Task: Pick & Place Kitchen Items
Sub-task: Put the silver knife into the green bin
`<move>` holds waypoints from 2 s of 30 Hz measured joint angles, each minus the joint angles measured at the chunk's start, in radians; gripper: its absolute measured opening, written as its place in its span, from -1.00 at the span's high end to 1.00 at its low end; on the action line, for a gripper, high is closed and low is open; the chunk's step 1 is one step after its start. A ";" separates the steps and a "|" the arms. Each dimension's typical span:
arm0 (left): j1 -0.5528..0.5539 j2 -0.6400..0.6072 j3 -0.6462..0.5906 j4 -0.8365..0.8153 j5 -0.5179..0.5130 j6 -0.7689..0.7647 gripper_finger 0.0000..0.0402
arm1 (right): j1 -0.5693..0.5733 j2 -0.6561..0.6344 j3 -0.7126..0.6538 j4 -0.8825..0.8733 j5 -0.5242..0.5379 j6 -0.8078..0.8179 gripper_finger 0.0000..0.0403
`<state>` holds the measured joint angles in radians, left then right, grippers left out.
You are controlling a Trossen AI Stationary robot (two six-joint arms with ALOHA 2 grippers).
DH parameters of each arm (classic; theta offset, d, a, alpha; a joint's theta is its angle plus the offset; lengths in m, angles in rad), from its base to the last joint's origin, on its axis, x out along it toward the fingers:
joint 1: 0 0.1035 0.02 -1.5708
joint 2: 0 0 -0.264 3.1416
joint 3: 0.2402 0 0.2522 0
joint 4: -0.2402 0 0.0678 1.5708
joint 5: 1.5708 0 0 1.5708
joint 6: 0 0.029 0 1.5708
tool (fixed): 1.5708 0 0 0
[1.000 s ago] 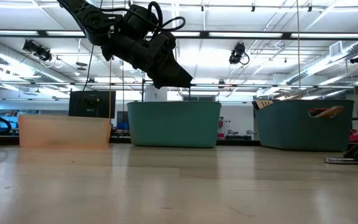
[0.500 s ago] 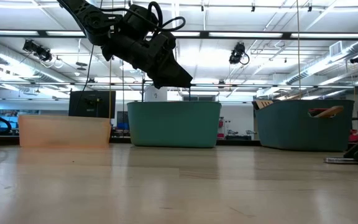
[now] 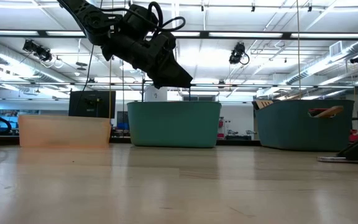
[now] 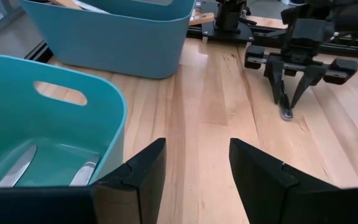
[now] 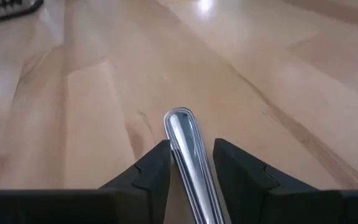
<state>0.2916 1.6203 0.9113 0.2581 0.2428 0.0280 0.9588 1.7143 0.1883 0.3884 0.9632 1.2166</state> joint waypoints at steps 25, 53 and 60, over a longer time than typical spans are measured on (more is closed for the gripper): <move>-0.009 0.000 0.000 0.005 -0.030 0.000 0.10 | 0.004 0.099 0.010 0.074 0.081 0.002 0.32; -0.009 0.000 0.000 0.006 -0.029 0.003 0.10 | 0.003 0.102 0.014 -0.028 0.129 0.115 0.64; -0.009 0.000 0.000 0.006 -0.029 0.009 0.10 | 0.003 0.102 0.014 -0.039 0.132 0.127 0.64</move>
<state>0.2821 1.6203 0.9112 0.2646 0.2134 0.0372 0.9619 1.8160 0.2028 0.3497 1.0954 1.3437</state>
